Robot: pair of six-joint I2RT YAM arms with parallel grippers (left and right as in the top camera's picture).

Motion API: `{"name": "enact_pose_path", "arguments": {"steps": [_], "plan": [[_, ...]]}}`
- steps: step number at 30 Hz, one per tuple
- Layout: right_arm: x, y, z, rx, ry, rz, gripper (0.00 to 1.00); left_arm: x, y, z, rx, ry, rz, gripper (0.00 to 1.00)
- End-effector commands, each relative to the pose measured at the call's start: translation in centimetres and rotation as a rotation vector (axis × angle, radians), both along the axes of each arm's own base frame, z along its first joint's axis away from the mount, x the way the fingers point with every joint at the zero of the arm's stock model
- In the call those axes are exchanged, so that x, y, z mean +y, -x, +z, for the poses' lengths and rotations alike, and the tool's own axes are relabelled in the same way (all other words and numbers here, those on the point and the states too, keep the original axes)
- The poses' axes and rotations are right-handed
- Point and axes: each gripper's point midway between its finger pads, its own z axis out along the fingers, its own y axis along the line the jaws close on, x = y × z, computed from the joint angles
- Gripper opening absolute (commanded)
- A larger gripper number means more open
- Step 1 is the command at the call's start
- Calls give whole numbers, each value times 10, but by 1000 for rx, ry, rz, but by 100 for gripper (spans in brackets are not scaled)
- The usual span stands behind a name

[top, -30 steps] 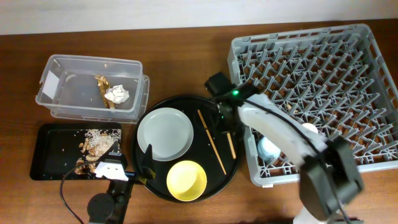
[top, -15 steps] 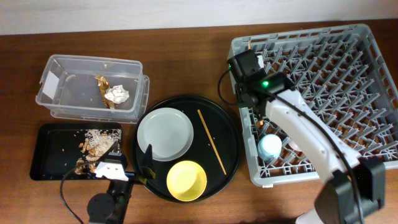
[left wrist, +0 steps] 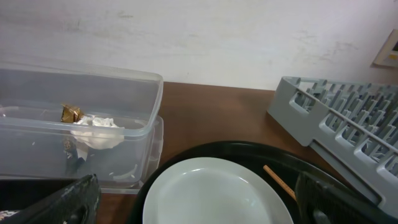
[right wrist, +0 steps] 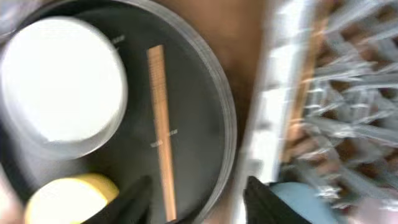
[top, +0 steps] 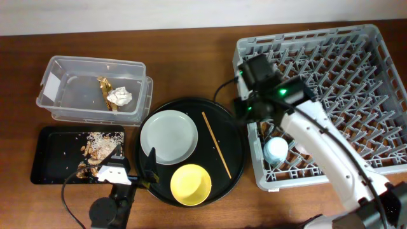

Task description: Sort waste into correct bins and load items into the dishwasher rack

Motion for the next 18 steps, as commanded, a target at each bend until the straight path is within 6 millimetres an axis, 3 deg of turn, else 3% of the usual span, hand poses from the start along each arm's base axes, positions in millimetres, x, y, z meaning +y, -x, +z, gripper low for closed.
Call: {"name": "enact_pose_path", "arguments": {"steps": [1, 5, 8, 11, 14, 18], "plan": [[45, 34, -43, 116, -16, 137, 55, -1, 0, -1, -5, -8, -6, 99], [48, 38, -100, 137, 104, 104, 55, -1, 0, -1, -5, -8, -6, 99], [45, 37, -128, 161, 128, 98, 56, -1, 0, -1, -5, -8, -6, 100], [45, 42, -153, 209, 142, 102, 53, -1, 0, -1, -5, -8, -6, 99], [44, 53, -173, 279, 151, 109, 36, -1, 0, -1, -5, -8, -6, 99], [48, 63, -184, 331, 138, 124, 33, -1, 0, -1, -5, -8, -6, 99]]}}
